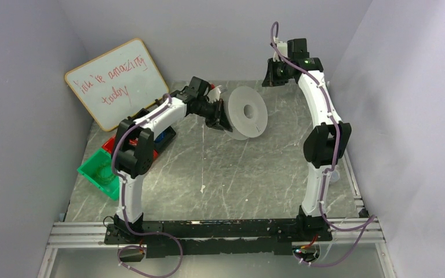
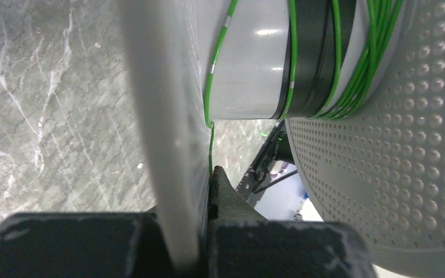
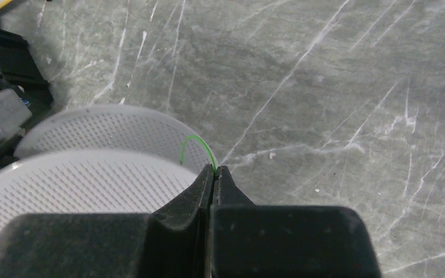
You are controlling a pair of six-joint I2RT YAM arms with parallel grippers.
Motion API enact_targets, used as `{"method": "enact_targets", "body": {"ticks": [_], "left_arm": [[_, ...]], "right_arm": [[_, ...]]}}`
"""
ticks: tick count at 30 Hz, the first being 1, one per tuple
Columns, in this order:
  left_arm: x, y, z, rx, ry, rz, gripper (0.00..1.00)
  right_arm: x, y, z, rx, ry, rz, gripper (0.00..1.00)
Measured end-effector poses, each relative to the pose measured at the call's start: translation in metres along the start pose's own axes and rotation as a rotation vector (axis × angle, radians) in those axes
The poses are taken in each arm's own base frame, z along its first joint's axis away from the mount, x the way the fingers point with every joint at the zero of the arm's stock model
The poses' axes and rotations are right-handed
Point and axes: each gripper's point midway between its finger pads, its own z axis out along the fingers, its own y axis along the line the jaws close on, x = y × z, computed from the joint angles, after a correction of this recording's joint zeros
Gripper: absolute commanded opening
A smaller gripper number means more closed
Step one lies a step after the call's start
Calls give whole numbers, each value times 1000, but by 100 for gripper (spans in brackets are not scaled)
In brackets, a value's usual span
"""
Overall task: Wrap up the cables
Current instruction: Wrap the cable around the cable reel.
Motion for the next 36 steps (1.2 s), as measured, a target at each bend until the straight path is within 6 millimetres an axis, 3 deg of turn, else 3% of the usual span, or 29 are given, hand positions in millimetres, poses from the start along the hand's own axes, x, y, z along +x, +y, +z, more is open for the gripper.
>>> {"method": "enact_targets", "body": {"ticks": [8, 15, 20, 23, 29, 36], "left_arm": [[13, 4, 12, -162, 24, 128, 2], [19, 12, 20, -329, 33, 292, 2], [22, 23, 22, -439, 49, 424, 2], [18, 31, 14, -498, 56, 521, 2], [5, 52, -7, -631, 73, 728, 2], [-5, 64, -14, -723, 87, 859, 2]], "right_arm": [[-5, 13, 4, -23, -14, 43, 0], [-4, 45, 10, -110, -6, 45, 0], [8, 61, 12, -180, 35, 54, 0], [26, 64, 12, -207, 84, 70, 0], [56, 74, -10, -235, 159, 70, 0], [58, 88, -36, -272, 144, 40, 0]]}}
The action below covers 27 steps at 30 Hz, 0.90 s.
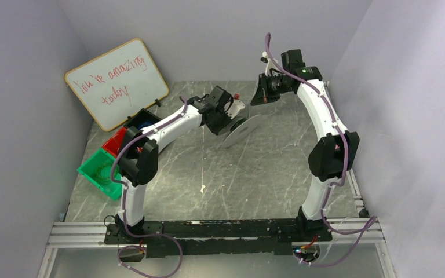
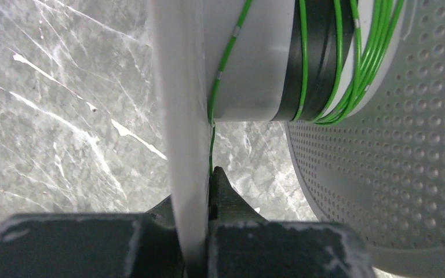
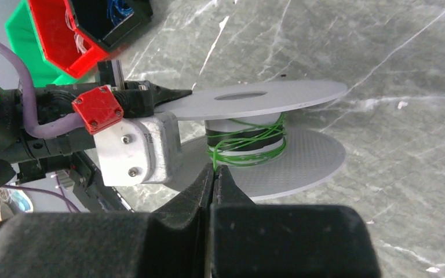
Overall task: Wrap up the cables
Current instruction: Wrap the cable around the cable reel, then place the cable reel at the center of the board.
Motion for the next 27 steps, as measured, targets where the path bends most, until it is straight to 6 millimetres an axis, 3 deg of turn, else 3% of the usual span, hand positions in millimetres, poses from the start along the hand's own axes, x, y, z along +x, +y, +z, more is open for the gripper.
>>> {"method": "enact_targets", "body": {"ticks": [7, 21, 27], "left_arm": [[-4, 1, 0, -30, -7, 45, 2], [-8, -1, 0, -65, -6, 92, 2], [-9, -1, 0, -77, -5, 100, 2]], "right_arm": [[19, -4, 8, -15, 47, 35, 0], [28, -11, 19, -21, 80, 61, 0], [40, -12, 25, -29, 115, 81, 0]]}}
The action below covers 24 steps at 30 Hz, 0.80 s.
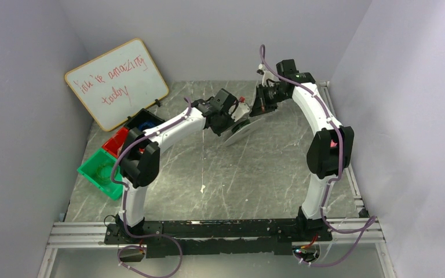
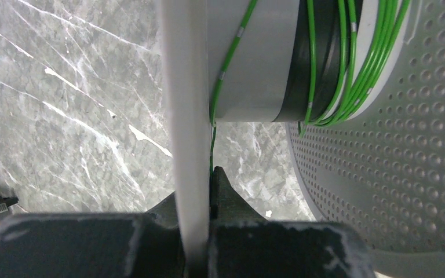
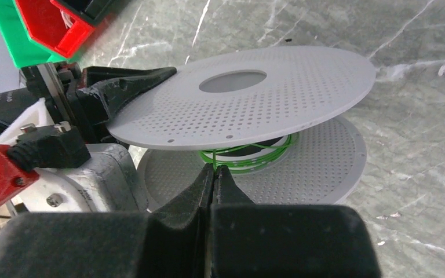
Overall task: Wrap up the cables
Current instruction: Place the cable reel at the center of the board.
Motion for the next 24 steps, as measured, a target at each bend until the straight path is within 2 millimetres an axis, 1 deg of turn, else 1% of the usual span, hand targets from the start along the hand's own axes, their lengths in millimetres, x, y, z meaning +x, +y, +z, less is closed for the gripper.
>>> {"method": "enact_targets", "body": {"ticks": [10, 24], "left_arm": [[0, 8, 0, -45, 6, 10, 2], [0, 7, -1, -51, 8, 4, 2]], "right_arm": [[19, -3, 10, -4, 53, 22, 0], [21, -4, 11, -4, 59, 5, 0]]}}
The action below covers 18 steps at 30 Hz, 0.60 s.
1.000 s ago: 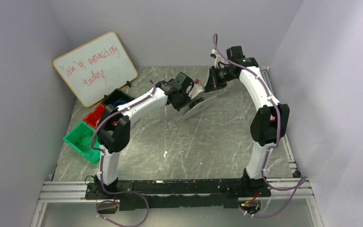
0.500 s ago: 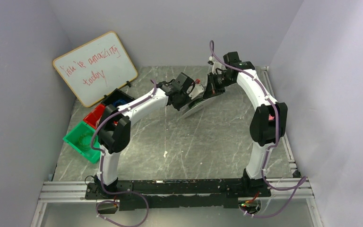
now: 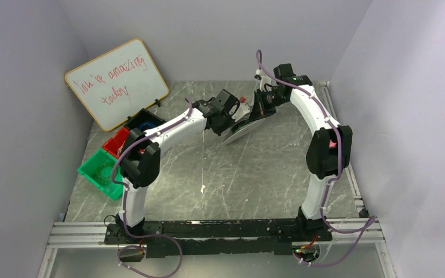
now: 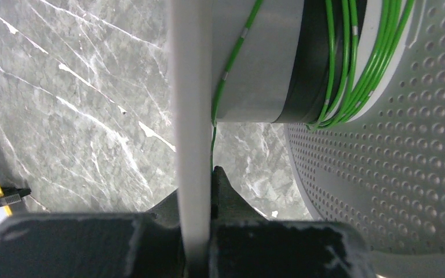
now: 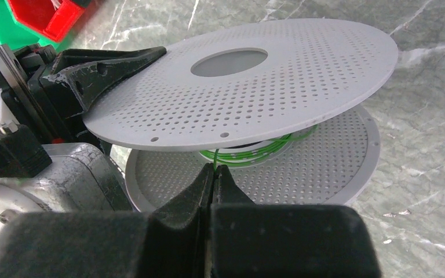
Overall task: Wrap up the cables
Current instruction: Place the cable reel at the center of the board.
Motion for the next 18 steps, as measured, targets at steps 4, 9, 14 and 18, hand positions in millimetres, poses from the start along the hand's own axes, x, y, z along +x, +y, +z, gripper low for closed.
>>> {"method": "enact_targets", "body": {"ticks": [4, 9, 14, 18], "left_arm": [[1, -3, 0, 19, -1, -23, 2], [2, -5, 1, 49, -2, -58, 2], [3, -5, 1, 63, -5, -93, 2], [6, -5, 4, 71, -4, -130, 2]], "right_arm": [[-2, 1, -2, 2, -4, -3, 3], [-6, 6, -7, -6, -11, -12, 18], [-13, 16, -17, -20, -22, -25, 33], [-25, 22, -29, -22, -47, -44, 38]]}}
